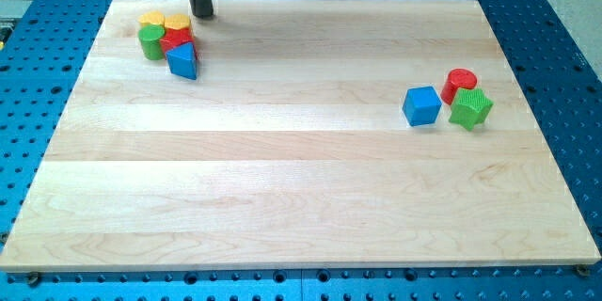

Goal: Adjust the heart and green circle at the left side of the hexagon and red star

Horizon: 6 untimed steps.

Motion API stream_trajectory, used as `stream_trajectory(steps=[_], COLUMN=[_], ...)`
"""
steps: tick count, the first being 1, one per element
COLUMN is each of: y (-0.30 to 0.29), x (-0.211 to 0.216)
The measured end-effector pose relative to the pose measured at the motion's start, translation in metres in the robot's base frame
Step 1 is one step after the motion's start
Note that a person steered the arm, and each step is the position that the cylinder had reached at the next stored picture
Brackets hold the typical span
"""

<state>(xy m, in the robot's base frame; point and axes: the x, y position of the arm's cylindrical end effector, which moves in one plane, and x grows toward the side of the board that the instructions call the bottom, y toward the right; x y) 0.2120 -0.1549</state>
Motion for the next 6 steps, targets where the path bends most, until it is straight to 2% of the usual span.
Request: stream_trajectory(steps=[2, 3, 6], y=[-0.051, -0.064, -0.075], x=[0.006, 0.029, 0.024])
